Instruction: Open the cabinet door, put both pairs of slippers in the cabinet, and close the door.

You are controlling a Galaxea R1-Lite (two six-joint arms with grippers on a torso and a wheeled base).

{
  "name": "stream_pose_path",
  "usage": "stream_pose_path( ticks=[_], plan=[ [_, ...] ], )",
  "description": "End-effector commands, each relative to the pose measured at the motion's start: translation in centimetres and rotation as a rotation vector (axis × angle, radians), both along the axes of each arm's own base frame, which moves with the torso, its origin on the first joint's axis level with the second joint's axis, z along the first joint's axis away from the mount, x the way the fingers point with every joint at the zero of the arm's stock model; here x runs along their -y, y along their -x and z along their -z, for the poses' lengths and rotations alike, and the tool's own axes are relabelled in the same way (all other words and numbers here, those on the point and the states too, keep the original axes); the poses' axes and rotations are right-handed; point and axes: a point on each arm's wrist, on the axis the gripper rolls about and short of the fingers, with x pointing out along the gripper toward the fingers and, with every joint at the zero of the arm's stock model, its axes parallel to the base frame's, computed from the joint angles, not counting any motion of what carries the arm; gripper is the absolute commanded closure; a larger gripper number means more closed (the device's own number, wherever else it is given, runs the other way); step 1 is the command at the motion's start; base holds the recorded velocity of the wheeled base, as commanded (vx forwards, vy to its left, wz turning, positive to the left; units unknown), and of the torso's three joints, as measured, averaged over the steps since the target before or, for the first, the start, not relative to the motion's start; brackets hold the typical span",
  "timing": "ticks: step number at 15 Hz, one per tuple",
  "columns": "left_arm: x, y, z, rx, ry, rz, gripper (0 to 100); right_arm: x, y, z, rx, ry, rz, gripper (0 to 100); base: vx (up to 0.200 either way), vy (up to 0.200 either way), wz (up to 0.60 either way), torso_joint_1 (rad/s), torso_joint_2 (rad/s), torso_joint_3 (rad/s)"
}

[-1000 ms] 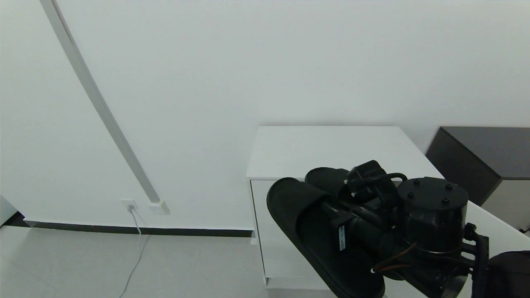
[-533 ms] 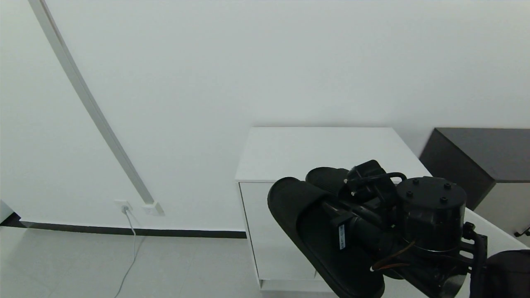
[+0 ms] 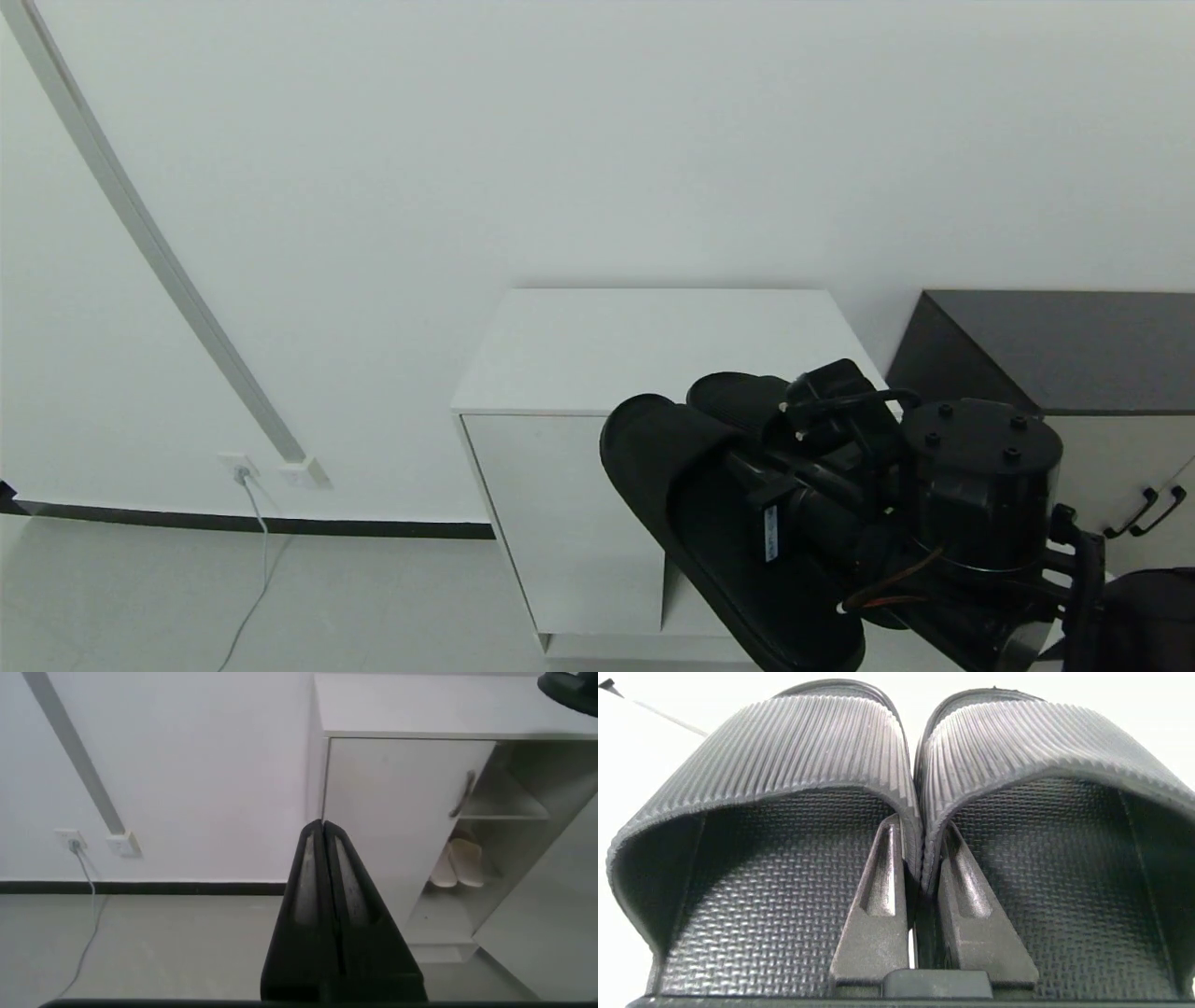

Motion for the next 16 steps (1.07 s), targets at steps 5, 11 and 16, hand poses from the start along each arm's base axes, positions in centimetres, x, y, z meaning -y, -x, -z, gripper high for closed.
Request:
stream_pose_path(
  ticks=[5,11,16],
  plan=[
    [0.0,0.0,0.0,-0.001,-0.001,-0.001,100,0.0,0.0,0.3,-0.007,0.008,-0.001,100,0.000,-0.040,0.00,0.001,0.00,0.000],
    [0.0,0.0,0.0,-0.001,0.001,-0.001,100,0.4,0.1,0.5,0.003,0.010,0.005,100,0.000,0.000,0.00,0.000,0.00,0.000],
    [0.0,0.0,0.0,-0.001,0.001,-0.001,100,1.0,-0.2,0.8,0.016,0.033,0.020,100,0.000,0.000,0.00,0.000,0.00,0.000]
  ],
)
